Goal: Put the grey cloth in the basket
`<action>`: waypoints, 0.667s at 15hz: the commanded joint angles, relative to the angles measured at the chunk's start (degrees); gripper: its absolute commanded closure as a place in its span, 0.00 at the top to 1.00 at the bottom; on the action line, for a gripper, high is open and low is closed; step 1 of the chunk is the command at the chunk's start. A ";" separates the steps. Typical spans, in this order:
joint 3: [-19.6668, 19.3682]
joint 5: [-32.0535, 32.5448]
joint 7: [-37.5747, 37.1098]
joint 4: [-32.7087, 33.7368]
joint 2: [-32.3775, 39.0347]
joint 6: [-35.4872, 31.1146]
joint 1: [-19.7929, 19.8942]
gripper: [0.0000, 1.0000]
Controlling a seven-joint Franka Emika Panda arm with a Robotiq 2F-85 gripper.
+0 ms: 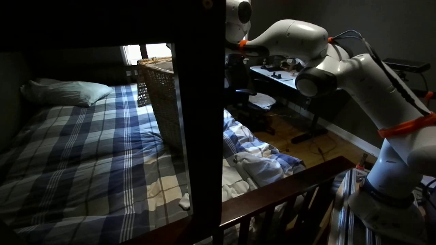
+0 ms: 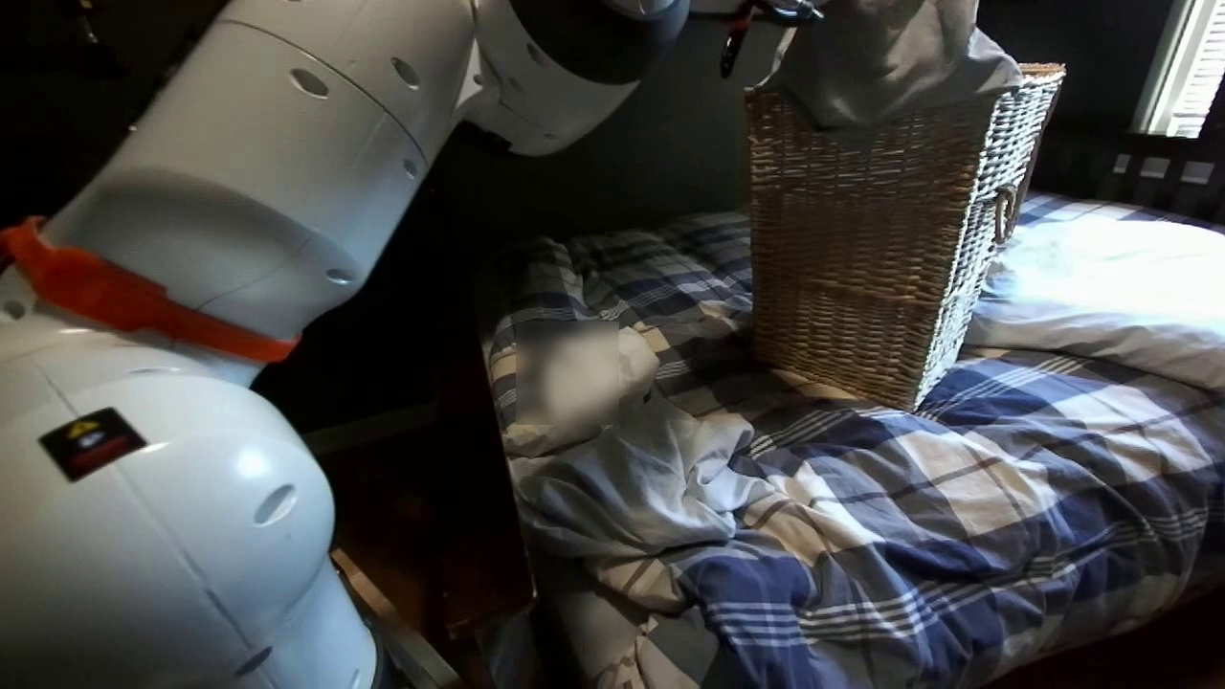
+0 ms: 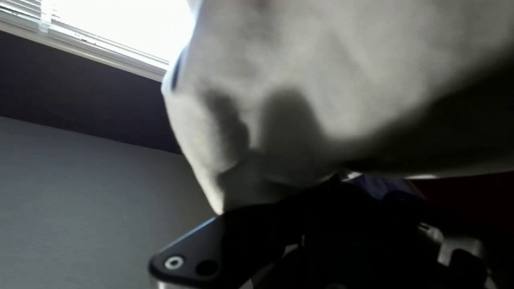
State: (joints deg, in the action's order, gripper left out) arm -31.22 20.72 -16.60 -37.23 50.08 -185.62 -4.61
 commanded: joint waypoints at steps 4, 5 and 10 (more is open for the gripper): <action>-4.64 -2.66 -2.43 2.43 7.52 2.48 -0.21 0.01; -1.84 -1.68 -0.83 0.36 6.94 2.55 -0.38 0.01; 12.90 -0.19 8.91 -5.33 3.41 8.36 1.13 0.41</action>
State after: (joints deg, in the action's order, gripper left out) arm -25.40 19.69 -12.86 -38.68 57.03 -181.64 -4.14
